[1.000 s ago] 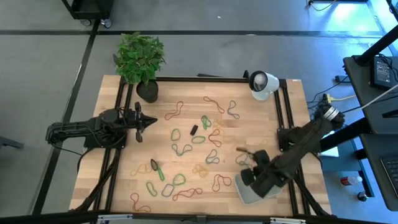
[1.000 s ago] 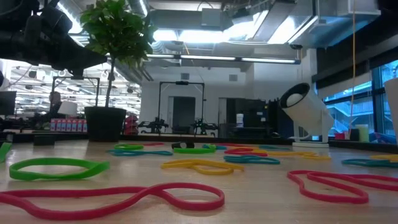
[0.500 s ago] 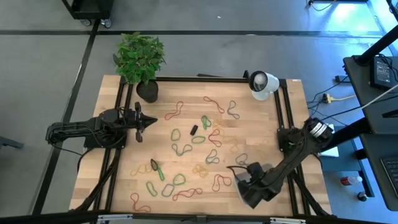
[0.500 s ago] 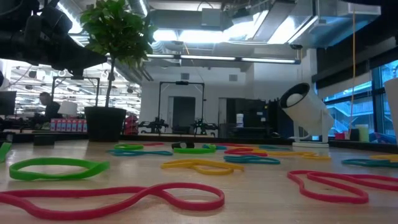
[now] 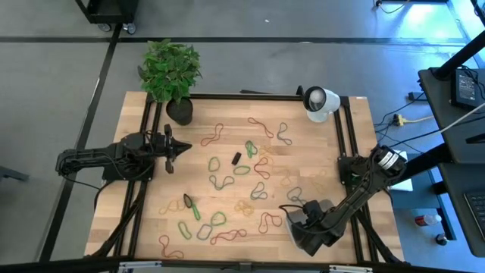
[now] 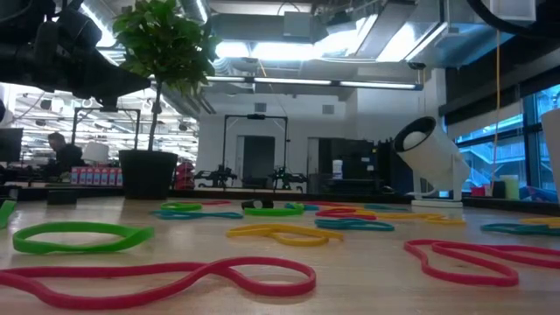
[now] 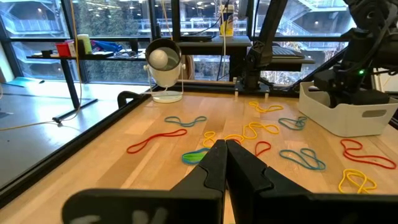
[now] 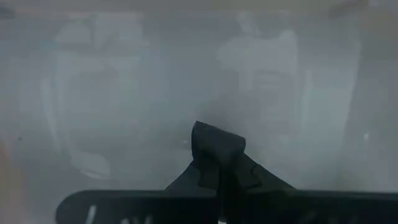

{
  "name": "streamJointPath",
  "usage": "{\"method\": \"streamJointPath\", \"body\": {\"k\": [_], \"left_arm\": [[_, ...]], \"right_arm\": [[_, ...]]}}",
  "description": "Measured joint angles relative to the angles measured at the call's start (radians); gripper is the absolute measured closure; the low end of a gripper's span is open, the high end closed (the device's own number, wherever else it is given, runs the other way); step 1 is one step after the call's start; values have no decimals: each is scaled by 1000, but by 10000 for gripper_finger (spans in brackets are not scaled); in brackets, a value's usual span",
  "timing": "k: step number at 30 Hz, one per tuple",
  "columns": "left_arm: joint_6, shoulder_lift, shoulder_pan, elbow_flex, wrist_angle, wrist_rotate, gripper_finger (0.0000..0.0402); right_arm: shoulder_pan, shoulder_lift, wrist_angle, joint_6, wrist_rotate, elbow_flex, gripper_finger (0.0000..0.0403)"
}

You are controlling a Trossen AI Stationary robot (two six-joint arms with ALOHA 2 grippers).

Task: Pick and place rubber bands into bin
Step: Put the black rubber band into the white bin, then put the green rubber band into the white bin

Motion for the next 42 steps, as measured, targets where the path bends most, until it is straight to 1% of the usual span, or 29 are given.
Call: {"method": "streamJointPath", "body": {"k": [7, 11, 14, 17, 20, 26, 30, 36, 42], "left_arm": [[0, 0, 0, 0, 0, 0, 398], [0, 0, 0, 0, 0, 0, 398], [0, 0, 0, 0, 0, 0, 398], [0, 0, 0, 0, 0, 0, 398], [0, 0, 0, 0, 0, 0, 398], [0, 0, 0, 0, 0, 0, 398], [0, 0, 0, 0, 0, 0, 398], [0, 0, 0, 0, 0, 0, 398], [0, 0, 0, 0, 0, 0, 398]], "right_arm": [[0, -1, 17, 4, 0, -13, 401], [0, 0, 17, 4, 2, -13, 388], [0, 4, -9, 7, 10, 5, 372], [1, 6, -57, 14, 55, 35, 351], [-1, -20, -83, 32, 77, 51, 327], [0, -63, -91, 33, 82, 51, 283], [0, -89, -103, 34, 86, 51, 265], [0, -126, -115, 29, 116, 52, 258], [0, -151, -121, 1, 119, 53, 257]]}}
